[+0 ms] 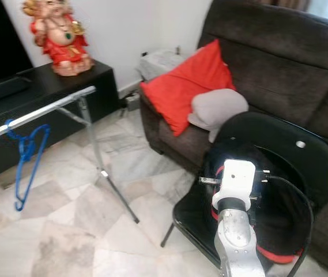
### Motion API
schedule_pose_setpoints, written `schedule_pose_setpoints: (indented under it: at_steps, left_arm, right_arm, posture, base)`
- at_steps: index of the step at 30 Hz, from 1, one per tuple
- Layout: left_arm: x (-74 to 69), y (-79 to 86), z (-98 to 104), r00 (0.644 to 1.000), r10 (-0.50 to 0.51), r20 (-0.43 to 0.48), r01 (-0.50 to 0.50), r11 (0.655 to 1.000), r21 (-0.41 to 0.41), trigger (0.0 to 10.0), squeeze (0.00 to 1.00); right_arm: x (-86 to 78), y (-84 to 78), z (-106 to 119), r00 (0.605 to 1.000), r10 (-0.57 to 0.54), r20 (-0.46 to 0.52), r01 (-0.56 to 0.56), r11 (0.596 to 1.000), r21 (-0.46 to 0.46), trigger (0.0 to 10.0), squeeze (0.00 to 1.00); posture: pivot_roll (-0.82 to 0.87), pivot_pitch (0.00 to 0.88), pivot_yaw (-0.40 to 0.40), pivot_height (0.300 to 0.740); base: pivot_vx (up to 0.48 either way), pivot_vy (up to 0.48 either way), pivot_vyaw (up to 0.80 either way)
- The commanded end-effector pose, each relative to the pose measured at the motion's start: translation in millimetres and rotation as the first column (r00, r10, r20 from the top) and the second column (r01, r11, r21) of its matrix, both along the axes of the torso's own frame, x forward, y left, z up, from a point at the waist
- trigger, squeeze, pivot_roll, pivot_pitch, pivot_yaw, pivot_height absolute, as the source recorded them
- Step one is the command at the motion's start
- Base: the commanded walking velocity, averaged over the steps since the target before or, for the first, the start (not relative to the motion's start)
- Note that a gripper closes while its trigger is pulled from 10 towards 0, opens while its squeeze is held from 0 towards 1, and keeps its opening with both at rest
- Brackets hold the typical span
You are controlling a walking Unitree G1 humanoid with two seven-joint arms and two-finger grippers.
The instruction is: Hang hanger
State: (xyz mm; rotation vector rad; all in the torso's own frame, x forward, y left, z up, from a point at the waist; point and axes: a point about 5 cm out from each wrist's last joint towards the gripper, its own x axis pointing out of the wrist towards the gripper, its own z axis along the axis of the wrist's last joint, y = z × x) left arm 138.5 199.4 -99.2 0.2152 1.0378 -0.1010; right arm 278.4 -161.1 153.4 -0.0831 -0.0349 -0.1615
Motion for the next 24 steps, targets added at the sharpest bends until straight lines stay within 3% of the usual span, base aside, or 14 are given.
schedule_pose_setpoints:
  at_steps: [1,16,24]
  left_arm:
    - [-3.0,1.1,-0.9,1.000,0.011,-0.006,-0.011,1.000,-0.001,10.0,0.00]
    - [-5.0,0.9,-1.5,0.999,0.040,-0.002,-0.040,0.999,-0.011,10.0,0.00]
    - [-3.6,1.4,-1.0,0.999,0.040,-0.001,-0.040,0.999,-0.013,10.0,0.00]
  right_arm:
    - [-0.2,-0.1,5.8,1.000,0.002,0.027,-0.002,1.000,0.002,10.0,0.00]
    - [2.1,5.8,10.9,0.998,0.035,0.052,-0.035,0.999,-0.008,10.0,0.00]
    - [2.7,17.5,22.3,0.985,0.133,0.114,-0.123,0.989,-0.087,10.0,0.00]
  posture:
    - [-0.01,0.020,0.037,0.740]
    - [-0.01,0.017,0.031,0.740]
    - [-0.01,0.039,0.028,0.740]
  base:
    - [0.000,0.000,0.80]
    - [0.000,0.000,0.80]
    - [0.000,0.000,0.80]
